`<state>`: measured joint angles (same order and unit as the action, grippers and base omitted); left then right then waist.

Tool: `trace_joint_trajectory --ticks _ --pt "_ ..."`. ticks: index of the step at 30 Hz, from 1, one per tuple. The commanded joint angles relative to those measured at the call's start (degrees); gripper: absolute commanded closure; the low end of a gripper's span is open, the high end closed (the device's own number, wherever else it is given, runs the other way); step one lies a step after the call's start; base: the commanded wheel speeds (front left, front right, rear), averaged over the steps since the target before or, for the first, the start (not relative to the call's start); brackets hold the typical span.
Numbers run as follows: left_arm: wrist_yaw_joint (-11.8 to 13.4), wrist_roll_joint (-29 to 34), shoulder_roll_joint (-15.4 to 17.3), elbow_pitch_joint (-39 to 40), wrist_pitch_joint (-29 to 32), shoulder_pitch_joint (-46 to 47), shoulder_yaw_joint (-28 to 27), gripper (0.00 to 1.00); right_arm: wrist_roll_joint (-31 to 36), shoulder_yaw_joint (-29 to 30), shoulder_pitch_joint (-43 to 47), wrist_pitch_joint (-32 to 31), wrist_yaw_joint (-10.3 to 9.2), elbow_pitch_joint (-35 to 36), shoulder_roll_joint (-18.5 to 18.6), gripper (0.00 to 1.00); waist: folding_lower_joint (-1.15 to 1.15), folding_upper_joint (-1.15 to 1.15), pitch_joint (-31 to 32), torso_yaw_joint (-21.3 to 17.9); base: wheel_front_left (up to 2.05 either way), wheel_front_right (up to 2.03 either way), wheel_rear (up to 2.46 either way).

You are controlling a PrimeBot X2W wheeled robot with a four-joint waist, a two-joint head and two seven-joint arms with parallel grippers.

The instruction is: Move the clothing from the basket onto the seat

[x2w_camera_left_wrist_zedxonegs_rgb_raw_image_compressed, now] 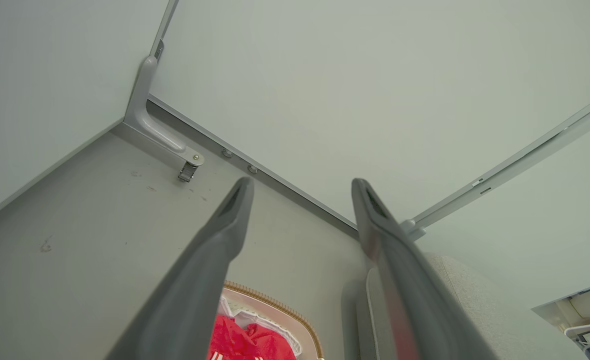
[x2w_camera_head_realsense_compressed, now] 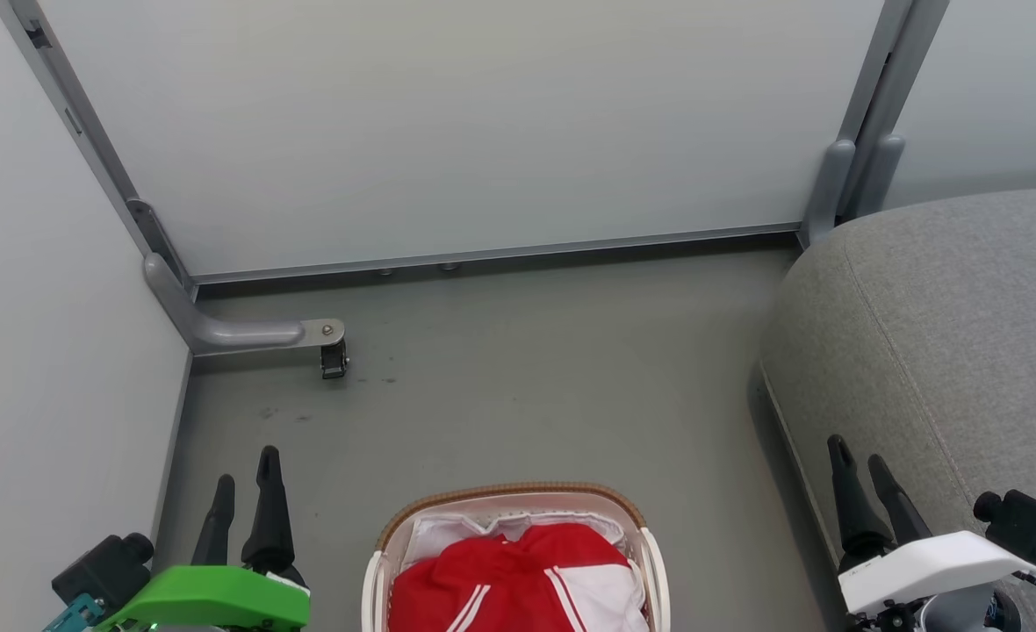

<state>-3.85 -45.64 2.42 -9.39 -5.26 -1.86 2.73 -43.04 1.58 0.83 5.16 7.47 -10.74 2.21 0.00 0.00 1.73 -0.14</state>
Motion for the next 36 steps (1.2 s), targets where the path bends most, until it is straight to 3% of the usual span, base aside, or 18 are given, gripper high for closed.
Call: trace_joint_trajectory --ticks 1,18,36 --pt "0.19 1.90 0.38 0.54 -0.66 -0.31 0.24 0.00 2.03 -0.17 0.42 0.77 0.02 0.22 0.42 0.00 0.00 0.00 0.06 -0.02 0.00 0.00 0.00" --pt "0.58 13.16 0.47 -0.92 -3.55 -1.87 0.83 0.00 14.15 -0.86 1.40 3.66 0.02 -0.39 0.54 0.00 0.00 0.00 0.61 -0.01 0.00 0.00 0.00" --pt "0.45 21.18 0.54 -2.92 -6.01 -2.95 1.76 0.00 24.18 -1.02 2.21 6.10 0.03 -0.06 0.64 0.00 0.00 0.00 1.05 -0.02 0.00 0.00 0.00"
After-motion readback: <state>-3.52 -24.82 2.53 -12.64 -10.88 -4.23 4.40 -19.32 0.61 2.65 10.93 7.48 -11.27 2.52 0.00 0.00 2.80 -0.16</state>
